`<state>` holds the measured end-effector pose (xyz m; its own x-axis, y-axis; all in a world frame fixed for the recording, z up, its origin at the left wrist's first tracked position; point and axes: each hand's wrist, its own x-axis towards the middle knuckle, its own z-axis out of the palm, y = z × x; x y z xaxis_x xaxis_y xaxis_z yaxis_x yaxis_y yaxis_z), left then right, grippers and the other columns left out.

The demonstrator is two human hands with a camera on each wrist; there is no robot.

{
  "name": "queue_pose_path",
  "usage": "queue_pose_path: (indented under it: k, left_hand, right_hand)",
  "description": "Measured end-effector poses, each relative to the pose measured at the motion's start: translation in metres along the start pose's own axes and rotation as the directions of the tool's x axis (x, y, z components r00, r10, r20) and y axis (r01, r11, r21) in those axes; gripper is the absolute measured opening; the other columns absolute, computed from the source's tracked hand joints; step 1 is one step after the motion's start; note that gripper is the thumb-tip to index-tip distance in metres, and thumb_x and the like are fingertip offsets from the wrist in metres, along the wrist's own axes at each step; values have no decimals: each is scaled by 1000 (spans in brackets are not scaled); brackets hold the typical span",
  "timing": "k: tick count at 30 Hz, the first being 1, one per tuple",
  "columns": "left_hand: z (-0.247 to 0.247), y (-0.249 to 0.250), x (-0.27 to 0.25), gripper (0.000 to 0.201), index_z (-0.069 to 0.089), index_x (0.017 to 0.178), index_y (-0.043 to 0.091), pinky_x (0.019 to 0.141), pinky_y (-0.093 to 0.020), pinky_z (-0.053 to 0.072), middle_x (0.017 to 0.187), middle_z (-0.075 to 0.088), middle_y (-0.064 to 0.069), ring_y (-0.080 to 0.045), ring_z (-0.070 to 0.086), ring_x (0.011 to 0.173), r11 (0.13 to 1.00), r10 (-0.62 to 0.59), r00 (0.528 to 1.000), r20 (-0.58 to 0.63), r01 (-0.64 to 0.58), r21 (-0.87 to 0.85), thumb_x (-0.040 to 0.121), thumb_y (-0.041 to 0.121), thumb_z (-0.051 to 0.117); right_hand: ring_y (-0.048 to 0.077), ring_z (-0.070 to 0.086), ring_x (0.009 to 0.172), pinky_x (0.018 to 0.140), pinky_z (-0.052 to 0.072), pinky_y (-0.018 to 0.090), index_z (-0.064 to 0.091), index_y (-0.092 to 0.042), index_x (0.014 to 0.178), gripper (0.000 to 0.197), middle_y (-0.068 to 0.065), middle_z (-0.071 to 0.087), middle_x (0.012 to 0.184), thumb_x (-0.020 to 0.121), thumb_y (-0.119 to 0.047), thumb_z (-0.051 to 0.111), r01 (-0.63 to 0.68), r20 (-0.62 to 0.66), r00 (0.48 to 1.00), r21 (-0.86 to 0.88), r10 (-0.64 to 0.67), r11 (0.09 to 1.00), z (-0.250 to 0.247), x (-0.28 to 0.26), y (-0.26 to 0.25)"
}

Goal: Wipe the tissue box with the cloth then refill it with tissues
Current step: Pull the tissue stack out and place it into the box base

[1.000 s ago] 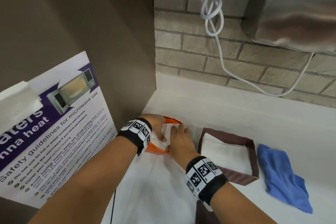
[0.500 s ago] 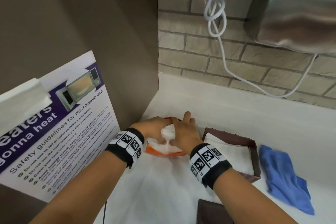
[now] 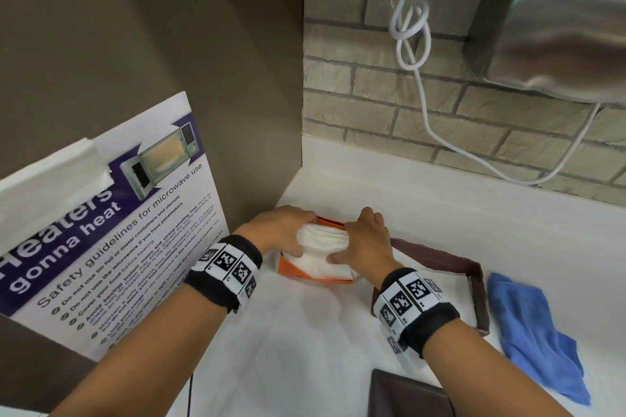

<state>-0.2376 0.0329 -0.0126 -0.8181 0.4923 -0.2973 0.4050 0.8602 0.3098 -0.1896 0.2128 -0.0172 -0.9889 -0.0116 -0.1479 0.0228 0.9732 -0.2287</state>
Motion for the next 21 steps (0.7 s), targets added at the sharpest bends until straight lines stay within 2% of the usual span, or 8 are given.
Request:
queue_pose_path:
  k: [3, 6, 9, 12, 15, 17, 21]
  left_hand:
    - [-1, -1, 0, 44, 56, 106, 19, 70, -35, 51, 97, 61, -1, -21, 60, 89, 992, -11, 999, -39, 6, -123, 66, 22, 74]
    - [-1, -4, -3, 35, 56, 94, 20, 66, -29, 48, 95, 64, -3, -21, 62, 87, 966, -47, 994, -97, 21, -259, 66, 19, 76]
    - [-4, -7, -7, 34, 57, 97, 20, 69, -26, 47, 96, 65, -1, -18, 62, 86, 921, -68, 987, -147, 6, -389, 69, 13, 75]
    - [-10, -10, -11, 36, 59, 99, 23, 70, -26, 47, 96, 65, 0, -14, 60, 83, 854, -102, 974, -204, -19, -520, 69, 12, 74]
    - [-15, -9, -15, 37, 59, 103, 19, 68, -25, 46, 96, 65, -3, -14, 58, 80, 847, -96, 962, -255, -56, -529, 70, 8, 73]
    - [-18, -6, -17, 37, 59, 105, 17, 67, -23, 45, 95, 64, -2, -14, 57, 79, 860, -84, 953, -291, -78, -504, 73, 6, 72]
    - [-27, -1, -25, 38, 57, 107, 21, 64, -15, 45, 92, 63, 4, -12, 59, 79, 862, -71, 927, -368, -129, -491, 75, 7, 72]
  right_hand:
    - [26, 41, 110, 93, 42, 32, 62, -11, 107, 58, 8, 42, 119, 66, -51, 76, -6, -21, 1000, 22, 6, 1000, 1, -1, 1]
    - [25, 43, 107, 89, 43, 32, 61, -11, 109, 58, 8, 46, 115, 67, -49, 74, 0, -49, 999, 51, 3, 999, 3, -2, 1]
    - [25, 44, 105, 87, 43, 32, 62, -11, 107, 58, 7, 47, 112, 67, -50, 74, 3, -59, 998, 96, 3, 995, 3, -1, 0]
    - [27, 47, 106, 87, 43, 35, 59, -14, 111, 57, 5, 55, 111, 69, -51, 72, -9, -87, 996, 146, 22, 989, 1, 0, -2]
    - [28, 48, 107, 82, 36, 35, 54, -20, 111, 45, -1, 66, 105, 75, -44, 66, 7, -165, 986, 144, 17, 990, 2, -2, -5]
    - [27, 48, 108, 80, 33, 35, 53, -21, 110, 43, -2, 68, 101, 76, -45, 65, 14, -191, 981, 136, 12, 991, 0, -3, -7]
    - [26, 55, 104, 84, 42, 37, 52, -18, 111, 49, 1, 66, 102, 73, -44, 70, 16, -194, 981, 236, 31, 972, -4, -1, -8]
